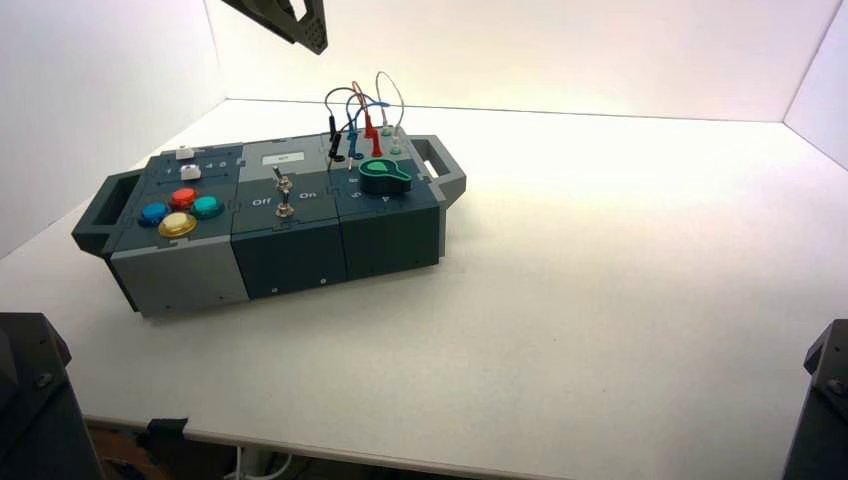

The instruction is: Move the bottom slider to position 4.

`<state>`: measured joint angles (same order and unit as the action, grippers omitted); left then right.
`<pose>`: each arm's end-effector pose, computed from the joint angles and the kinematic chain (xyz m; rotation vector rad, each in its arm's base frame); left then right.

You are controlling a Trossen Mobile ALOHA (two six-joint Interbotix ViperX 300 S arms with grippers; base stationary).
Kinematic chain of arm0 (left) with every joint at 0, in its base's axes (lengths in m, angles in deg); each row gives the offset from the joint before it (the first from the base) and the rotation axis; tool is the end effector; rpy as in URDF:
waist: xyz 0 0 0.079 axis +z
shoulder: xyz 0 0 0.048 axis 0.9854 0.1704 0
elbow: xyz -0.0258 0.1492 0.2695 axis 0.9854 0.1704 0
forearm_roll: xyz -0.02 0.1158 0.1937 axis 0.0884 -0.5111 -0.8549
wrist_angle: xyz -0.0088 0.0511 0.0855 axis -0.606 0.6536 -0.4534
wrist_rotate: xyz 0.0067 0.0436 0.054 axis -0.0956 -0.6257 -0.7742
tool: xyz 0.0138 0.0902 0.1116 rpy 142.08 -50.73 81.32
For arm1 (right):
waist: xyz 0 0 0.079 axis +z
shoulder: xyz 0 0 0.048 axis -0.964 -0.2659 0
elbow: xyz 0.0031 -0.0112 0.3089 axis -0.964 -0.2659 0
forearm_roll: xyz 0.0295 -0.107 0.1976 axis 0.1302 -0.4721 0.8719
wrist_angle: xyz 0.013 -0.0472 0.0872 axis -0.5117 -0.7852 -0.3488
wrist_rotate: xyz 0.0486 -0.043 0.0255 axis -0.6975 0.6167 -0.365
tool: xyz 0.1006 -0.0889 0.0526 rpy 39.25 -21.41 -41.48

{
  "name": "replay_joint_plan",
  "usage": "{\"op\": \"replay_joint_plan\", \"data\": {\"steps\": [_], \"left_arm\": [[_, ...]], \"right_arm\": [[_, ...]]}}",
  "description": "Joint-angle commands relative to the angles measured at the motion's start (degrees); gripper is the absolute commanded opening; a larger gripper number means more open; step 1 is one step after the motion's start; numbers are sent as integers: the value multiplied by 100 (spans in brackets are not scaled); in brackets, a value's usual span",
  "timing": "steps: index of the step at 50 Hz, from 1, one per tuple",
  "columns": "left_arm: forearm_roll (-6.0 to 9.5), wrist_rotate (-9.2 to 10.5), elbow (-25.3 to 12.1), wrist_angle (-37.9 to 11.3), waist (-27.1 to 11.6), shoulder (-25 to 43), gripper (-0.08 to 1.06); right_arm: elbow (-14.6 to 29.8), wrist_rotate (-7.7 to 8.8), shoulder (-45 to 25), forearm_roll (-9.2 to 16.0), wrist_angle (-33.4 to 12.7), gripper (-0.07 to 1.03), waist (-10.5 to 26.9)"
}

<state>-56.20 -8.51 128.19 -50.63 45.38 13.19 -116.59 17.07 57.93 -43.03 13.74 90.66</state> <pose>0.2697 -0.2004 0.1316 0.4748 0.9140 -0.7097 0.2451 0.0755 0.2062 -0.0300 0.5228 0.2856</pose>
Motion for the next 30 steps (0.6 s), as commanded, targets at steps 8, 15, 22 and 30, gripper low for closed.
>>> {"op": "replay_joint_plan", "data": {"steps": [8,15,22,30], "left_arm": [[0,-26,-79,26,9,-18,54],[-9,-26,-79,26,9,-18,54],[-9,-26,-79,26,9,0,54],[0,-26,-79,26,9,114,54]], "right_arm": [[88,9,-35,0,18,59,26],[97,9,-35,0,18,59,26],[97,9,-35,0,26,59,35],[88,9,-35,0,35,59,26]]}}
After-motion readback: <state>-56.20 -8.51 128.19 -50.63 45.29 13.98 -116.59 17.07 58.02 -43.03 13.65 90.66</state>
